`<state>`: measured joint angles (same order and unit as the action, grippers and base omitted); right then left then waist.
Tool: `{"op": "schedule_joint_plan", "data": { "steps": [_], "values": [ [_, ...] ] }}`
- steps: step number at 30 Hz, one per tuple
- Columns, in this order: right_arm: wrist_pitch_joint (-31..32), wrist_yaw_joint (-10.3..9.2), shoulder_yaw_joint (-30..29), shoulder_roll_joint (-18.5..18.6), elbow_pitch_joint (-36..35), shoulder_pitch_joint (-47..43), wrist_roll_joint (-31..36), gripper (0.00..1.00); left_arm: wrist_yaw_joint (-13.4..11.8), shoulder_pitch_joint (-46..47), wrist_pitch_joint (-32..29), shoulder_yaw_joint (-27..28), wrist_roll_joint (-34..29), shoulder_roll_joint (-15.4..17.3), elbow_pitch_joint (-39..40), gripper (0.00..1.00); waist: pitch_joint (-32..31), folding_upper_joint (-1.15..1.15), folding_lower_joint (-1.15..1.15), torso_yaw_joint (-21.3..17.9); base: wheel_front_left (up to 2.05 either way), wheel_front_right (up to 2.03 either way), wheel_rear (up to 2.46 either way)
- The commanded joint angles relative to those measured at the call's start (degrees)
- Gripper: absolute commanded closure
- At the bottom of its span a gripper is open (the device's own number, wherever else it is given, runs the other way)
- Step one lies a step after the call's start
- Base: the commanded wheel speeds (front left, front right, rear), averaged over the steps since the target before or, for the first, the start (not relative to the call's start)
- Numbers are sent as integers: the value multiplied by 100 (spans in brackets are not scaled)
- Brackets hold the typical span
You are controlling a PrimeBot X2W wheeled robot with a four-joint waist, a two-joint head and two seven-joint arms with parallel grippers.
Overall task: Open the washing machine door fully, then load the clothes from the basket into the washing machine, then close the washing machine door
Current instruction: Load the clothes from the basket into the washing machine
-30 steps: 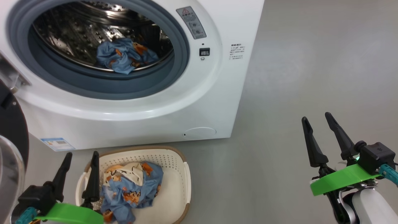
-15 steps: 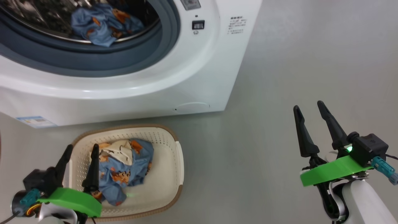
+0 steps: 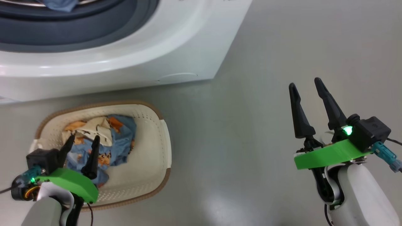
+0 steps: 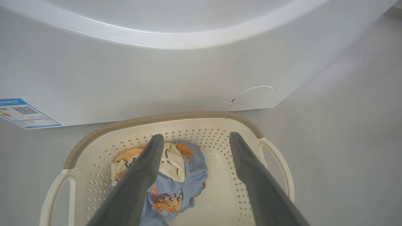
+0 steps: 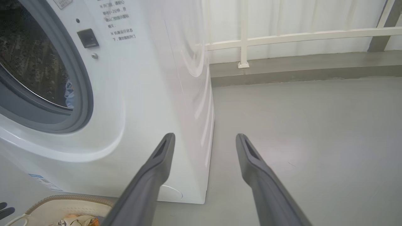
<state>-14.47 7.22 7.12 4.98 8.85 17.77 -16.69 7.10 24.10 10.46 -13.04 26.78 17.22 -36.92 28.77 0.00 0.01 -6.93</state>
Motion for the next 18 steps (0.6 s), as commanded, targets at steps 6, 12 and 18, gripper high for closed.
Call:
{"op": "schedule_joint_plan", "data": {
  "steps": [6, 12, 18],
  "values": [
    [-53, 26, 157, -134, -209, 199, 83, 0, 34, 426, -147, -31, 187, 341, -601, 0, 758, 0, -1, -329, 0, 0, 0],
    [-53, 26, 261, -194, -255, 382, 67, 0, 37, 824, -394, -316, 388, 504, -1104, 0, 1239, 0, -1, -503, 0, 0, 0],
    [-53, 26, 396, -208, -322, 553, -118, 0, 37, 1189, -649, -483, 773, 682, -1560, 0, 1639, 0, -1, -702, 0, 0, 0]
  ]
}}
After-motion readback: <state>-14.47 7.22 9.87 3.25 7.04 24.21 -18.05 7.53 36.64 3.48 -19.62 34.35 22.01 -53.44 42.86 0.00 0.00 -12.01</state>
